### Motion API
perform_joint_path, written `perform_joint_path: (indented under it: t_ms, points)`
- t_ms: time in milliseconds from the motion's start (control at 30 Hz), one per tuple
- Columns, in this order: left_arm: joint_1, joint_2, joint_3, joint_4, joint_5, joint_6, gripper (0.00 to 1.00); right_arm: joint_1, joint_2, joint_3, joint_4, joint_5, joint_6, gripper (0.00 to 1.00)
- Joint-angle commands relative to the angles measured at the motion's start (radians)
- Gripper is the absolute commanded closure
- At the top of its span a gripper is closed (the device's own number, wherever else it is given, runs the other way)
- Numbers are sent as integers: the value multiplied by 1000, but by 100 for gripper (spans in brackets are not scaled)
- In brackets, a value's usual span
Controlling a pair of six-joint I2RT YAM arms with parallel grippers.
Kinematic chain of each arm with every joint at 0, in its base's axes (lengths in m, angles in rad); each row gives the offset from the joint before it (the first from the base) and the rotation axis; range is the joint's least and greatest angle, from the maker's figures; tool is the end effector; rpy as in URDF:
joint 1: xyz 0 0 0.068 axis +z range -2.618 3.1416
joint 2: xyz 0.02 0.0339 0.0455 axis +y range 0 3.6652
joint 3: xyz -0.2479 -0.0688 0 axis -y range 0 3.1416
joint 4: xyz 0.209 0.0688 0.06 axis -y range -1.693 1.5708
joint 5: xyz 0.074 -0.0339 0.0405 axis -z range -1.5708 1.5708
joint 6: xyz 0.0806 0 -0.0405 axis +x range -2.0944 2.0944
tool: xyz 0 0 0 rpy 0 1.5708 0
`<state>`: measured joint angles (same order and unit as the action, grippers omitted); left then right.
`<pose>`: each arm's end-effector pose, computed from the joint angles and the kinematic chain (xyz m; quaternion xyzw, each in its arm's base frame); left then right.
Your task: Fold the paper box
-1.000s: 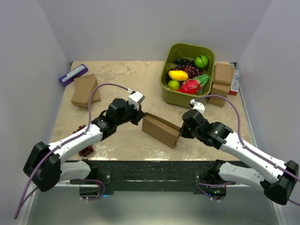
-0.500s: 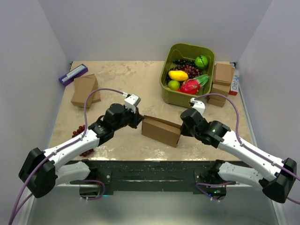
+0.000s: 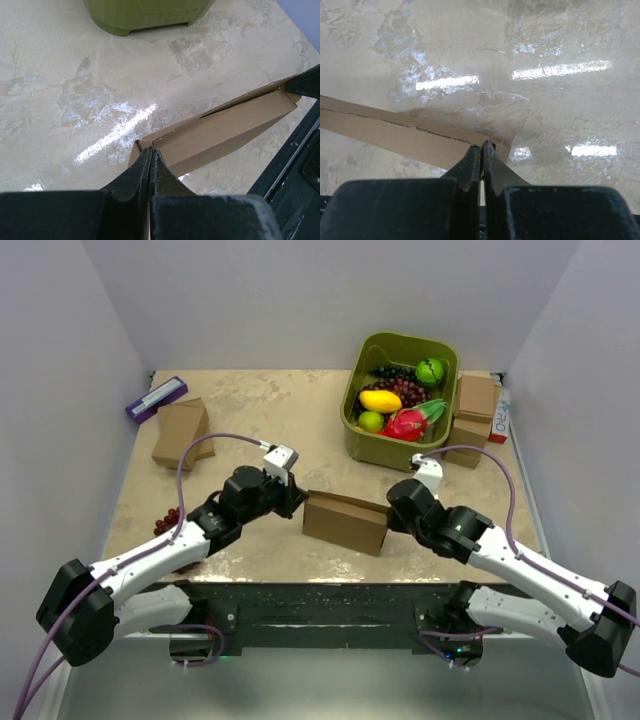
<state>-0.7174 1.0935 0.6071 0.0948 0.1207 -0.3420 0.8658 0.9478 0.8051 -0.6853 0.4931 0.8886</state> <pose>0.1905 -0.1791 0.2303 0.1878 0.8088 -0.3237 0.4536 0.1514 0.1191 0.2377 0.0989 0.9026 0.1252 0.3999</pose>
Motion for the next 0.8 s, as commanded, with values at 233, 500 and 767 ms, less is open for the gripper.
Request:
perform_joint_path:
  t_ms: [233, 500, 767]
  points:
    - [-37, -6, -38, -64, 42, -41, 100, 127, 17, -33, -16, 64, 127, 100]
    - [-39, -26, -67, -40, 36, -63, 100, 193, 29, -47, -43, 101, 187, 100]
    - [-40, -44, -72, -32, 40, -58, 100, 206, 9, -32, -43, 98, 185, 99]
